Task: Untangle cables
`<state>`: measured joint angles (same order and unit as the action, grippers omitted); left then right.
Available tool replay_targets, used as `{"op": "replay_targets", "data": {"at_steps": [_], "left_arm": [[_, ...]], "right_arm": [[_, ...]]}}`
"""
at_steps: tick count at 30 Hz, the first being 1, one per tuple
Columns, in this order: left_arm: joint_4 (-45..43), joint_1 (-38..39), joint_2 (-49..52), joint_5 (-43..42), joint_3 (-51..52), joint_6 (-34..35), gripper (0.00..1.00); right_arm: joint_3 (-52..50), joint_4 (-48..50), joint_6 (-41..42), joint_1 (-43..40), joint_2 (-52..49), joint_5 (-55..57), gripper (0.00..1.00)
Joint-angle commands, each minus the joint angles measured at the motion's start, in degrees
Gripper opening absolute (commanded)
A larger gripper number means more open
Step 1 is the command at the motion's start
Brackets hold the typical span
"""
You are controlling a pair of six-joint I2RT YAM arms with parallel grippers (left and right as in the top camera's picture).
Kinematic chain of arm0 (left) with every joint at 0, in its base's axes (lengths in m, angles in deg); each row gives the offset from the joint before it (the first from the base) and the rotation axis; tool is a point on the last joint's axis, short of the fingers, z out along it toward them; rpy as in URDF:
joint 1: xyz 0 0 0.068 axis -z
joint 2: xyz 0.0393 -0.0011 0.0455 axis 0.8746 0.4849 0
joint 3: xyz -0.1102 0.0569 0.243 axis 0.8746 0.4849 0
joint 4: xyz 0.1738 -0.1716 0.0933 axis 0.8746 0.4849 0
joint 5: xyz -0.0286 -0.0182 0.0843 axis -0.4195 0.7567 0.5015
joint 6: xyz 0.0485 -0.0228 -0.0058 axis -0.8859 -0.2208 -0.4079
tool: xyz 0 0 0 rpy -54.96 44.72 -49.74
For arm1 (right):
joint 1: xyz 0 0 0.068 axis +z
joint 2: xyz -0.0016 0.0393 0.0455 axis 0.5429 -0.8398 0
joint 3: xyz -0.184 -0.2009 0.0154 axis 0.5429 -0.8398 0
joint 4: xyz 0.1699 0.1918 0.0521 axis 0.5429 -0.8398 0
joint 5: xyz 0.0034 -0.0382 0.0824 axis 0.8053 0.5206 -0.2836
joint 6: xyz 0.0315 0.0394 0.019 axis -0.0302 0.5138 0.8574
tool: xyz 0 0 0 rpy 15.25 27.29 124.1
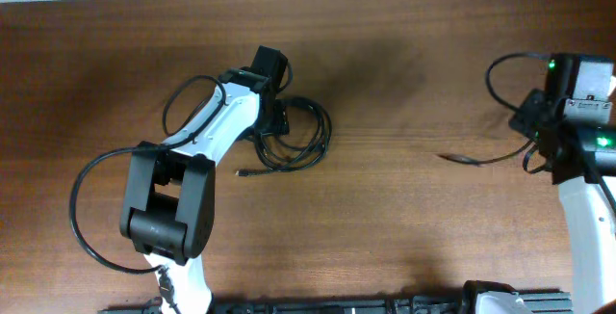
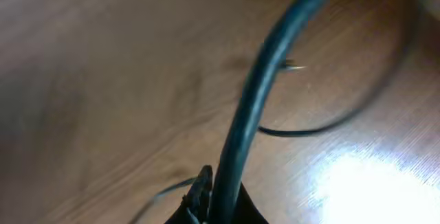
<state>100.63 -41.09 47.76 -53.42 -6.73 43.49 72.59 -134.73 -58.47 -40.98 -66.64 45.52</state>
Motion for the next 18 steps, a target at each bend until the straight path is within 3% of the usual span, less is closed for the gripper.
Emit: {"op": "replay_targets", "data": {"at_steps": [1,3,4,11,15,18], "left_arm": [[0.1,-0.2,-1.6,0.8,-0.9,-0.2,0.79],[0.1,-0.2,-1.6,0.8,-0.9,-0.2,0.89],[0.1,-0.2,-1.6,0.8,-0.9,-0.2,1.00],[0.1,-0.2,-1.6,0.8,-0.9,-0.2,0.99],[0.1,-0.2,-1.6,0.8,-0.9,-0.2,0.99],[0.1,-0.2,-1.6,0.4,-0.9,-0.1,0.99]], "right_arm": [[0.9,6.9,-0.5,-5.7,0.1,1.5,0.04],[0.8,9.6,-0.5,-9.4,0.1,1.5,0.04],[0.9,11.6,-0.5,-13.4,0.1,1.5,0.04],[0.8,25.0,-1.3,-28.1,-1.0,1.1,0.04],[0.8,31.1,-8.7,-34.8,-11.7,1.3,0.04],[0.8,30.6,-8.8,-37.1,-21.2,-2.5,0.04]]}}
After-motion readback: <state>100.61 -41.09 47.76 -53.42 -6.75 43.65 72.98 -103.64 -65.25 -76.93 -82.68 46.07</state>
